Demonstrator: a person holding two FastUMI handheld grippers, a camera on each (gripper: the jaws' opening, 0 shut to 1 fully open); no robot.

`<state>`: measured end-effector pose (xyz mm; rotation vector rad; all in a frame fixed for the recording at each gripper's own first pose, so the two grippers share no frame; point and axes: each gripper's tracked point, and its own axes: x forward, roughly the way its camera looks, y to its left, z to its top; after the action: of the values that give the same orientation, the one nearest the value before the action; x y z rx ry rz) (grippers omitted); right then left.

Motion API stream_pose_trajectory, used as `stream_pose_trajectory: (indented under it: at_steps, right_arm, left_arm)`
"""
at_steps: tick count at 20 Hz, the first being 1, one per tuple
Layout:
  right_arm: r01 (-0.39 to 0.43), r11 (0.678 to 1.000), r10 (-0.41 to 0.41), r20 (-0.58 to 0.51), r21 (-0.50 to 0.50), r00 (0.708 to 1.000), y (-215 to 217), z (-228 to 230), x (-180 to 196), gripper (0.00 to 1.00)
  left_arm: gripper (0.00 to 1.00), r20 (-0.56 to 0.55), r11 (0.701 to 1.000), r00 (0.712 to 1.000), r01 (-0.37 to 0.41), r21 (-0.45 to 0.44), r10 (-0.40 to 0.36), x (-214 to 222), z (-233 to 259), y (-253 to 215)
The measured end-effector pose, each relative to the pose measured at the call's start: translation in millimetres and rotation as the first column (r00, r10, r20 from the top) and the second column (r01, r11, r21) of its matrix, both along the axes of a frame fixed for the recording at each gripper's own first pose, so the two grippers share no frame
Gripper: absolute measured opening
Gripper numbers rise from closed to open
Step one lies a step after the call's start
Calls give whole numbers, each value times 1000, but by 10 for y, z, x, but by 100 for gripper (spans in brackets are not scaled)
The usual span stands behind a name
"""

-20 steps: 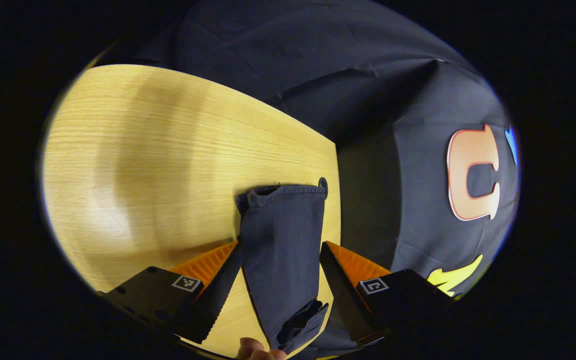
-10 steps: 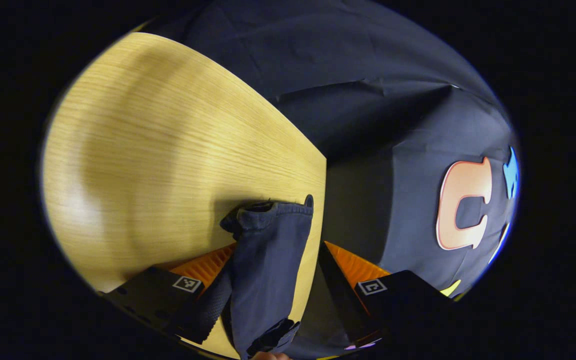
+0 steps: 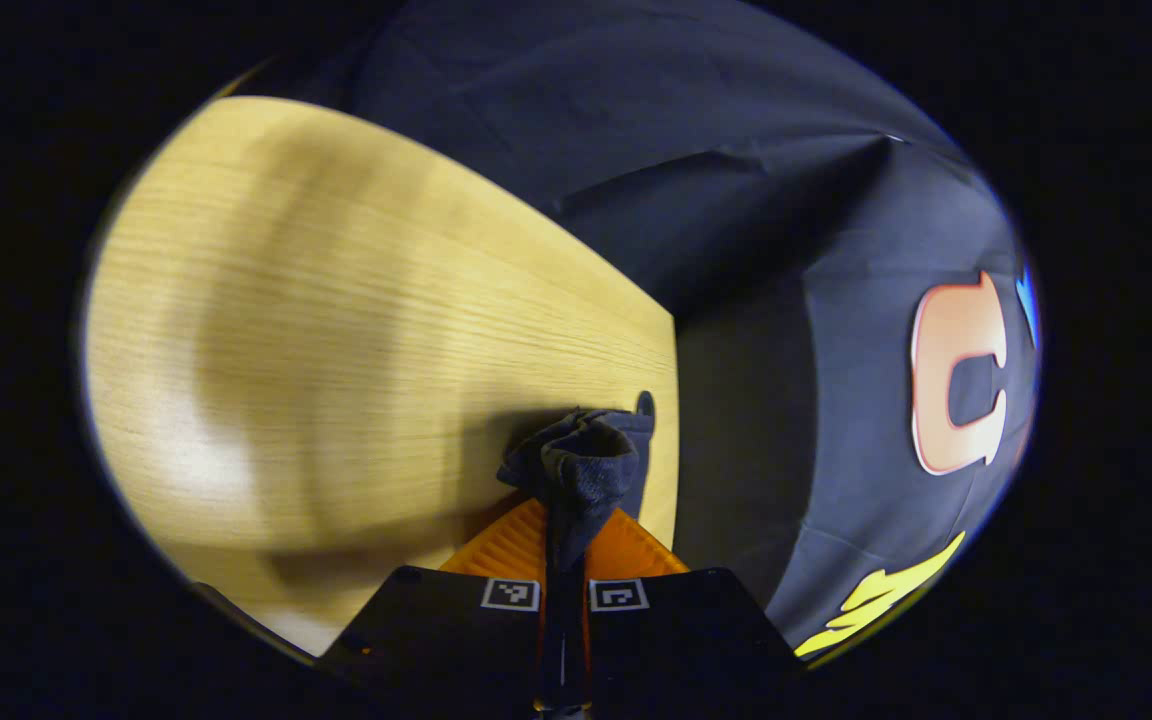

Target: Grasp the waist and the cuffs of the jeans and fold them to make the two legs overlap; first hold the waist and fold one-third of the jeans toward the cuffs, then hold the cuffs and fold the remaining one-third in the same direction to finish folding.

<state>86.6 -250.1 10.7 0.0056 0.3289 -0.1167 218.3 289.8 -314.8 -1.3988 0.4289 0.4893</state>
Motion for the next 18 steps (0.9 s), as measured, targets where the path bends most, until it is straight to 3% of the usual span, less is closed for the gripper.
stream_pose_trajectory:
  at_steps: [4, 10, 13, 18]
  right_arm:
    - [-11, 1000, 11, 17, -10, 1000, 41, 76, -42, 96]
    - [1, 1000, 0, 21, -10, 1000, -79, 161, -115, 96]
    - [19, 1000, -19, 24, -23, 1000, -201, 198, -225, 96]
    - [49, 999, -49, -6, -22, 999, -354, 117, -421, 98]
  left_arm:
    - [4, 47, 968, 990, 123, 217, -136, 145, 620, -175]
    - [4, 132, 860, 934, 243, 449, -333, 491, 1520, -872]
    - [4, 147, 777, 878, 312, 546, -456, 492, 1791, -1417]
    - [4, 99, 598, 762, 412, 688, -639, 523, 2015, -2324]
